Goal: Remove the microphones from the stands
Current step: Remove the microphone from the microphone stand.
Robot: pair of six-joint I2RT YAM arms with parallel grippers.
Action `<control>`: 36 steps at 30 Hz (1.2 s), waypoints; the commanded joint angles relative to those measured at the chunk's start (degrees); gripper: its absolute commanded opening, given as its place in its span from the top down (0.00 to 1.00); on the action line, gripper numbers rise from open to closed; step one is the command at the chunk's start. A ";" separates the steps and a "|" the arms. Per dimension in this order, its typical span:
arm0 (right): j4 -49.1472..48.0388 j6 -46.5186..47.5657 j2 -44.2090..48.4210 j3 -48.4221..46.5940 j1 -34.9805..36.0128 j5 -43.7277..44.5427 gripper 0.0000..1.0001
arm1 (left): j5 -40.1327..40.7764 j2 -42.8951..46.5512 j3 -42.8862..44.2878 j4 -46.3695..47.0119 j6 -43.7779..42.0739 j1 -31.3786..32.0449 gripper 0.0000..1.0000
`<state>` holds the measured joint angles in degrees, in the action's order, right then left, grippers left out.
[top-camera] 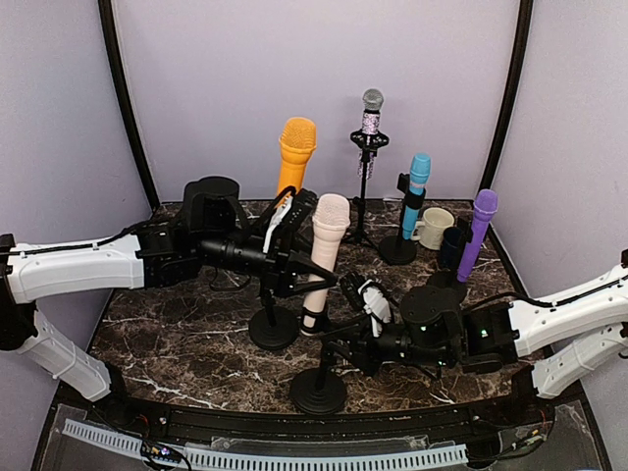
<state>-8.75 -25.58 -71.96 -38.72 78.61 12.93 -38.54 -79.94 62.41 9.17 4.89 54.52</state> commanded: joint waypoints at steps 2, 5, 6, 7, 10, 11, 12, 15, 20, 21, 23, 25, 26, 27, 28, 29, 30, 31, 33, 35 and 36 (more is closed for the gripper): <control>19.84 -0.89 -4.23 4.51 0.03 -1.32 1.00 | -1.00 5.32 7.25 8.61 2.24 -0.71 1.00; 19.82 -0.80 -4.30 4.45 0.03 -1.20 1.00 | -0.92 5.54 7.49 8.59 2.32 -0.67 1.00; 19.83 -0.82 -4.32 4.44 -0.02 -1.29 1.00 | -0.92 5.56 7.58 8.65 2.32 -0.65 1.00; 19.83 -0.79 -4.40 4.44 0.05 -1.32 1.00 | -0.96 5.65 7.65 8.66 2.32 -0.65 1.00; 19.73 -0.70 -4.67 4.44 0.01 -1.48 1.00 | -0.91 5.71 8.20 8.47 2.20 -0.66 1.00; 19.74 -0.76 -4.74 4.44 0.03 -1.50 1.00 | -1.01 5.77 8.31 8.39 2.17 -0.65 1.00; 19.66 -0.76 -4.76 4.44 0.04 -1.50 1.00 | -1.05 5.76 8.57 8.23 2.09 -0.69 1.00; 19.65 -0.70 -4.72 4.36 0.01 -1.50 1.00 | -1.28 5.82 9.08 7.88 1.77 -0.74 1.00; 19.74 -0.71 -4.72 4.24 0.04 -1.20 1.00 | -1.97 6.00 9.01 7.88 1.65 -0.80 1.00; 19.74 -0.84 -4.73 4.19 0.04 -1.16 1.00 | -2.28 6.01 8.79 7.99 1.63 -0.79 1.00; 19.66 -0.87 -4.44 4.18 0.05 -0.99 1.00 | -2.62 6.36 8.25 8.24 1.59 -0.77 1.00; 19.55 -1.02 -3.97 4.18 0.00 -0.83 1.00 | -3.23 6.88 7.42 8.45 1.31 -0.82 1.00; 19.47 -1.08 -3.59 4.18 -0.02 -0.68 1.00 | -4.00 7.25 7.13 8.43 1.16 -0.82 1.00; 19.43 -1.23 -3.28 4.18 -0.02 -0.52 1.00 | -4.44 7.67 6.70 7.93 0.73 -0.82 1.00; 19.39 -1.34 -2.92 4.18 0.03 -0.27 1.00 | -5.14 7.90 6.51 7.51 0.47 -0.82 1.00; 19.39 -1.47 -2.59 4.11 0.03 0.00 1.00 | -5.44 8.43 6.04 6.40 -0.07 -0.82 1.00; 19.50 -1.59 -2.35 4.09 0.04 0.26 1.00 | -5.81 8.81 5.69 5.96 -0.24 -0.89 1.00; 19.48 -1.70 -2.18 4.03 0.04 0.40 1.00 | -5.87 9.84 4.87 4.96 -0.60 -0.90 1.00; 19.52 -1.66 -1.98 3.93 0.01 0.80 1.00 | -4.98 11.70 3.71 2.58 -1.16 -0.94 1.00; 19.57 -1.88 -1.83 3.83 0.01 1.27 1.00 | -3.05 13.87 3.00 -1.46 -1.86 -1.14 1.00; 19.64 -1.92 -1.66 3.75 0.03 1.57 1.00 | -0.79 14.69 2.81 -4.60 -2.01 -1.30 1.00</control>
<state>-7.60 -25.91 -71.07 -38.94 78.61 13.41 -42.24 -70.17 66.52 11.79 4.71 53.82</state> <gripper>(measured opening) 0.202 0.357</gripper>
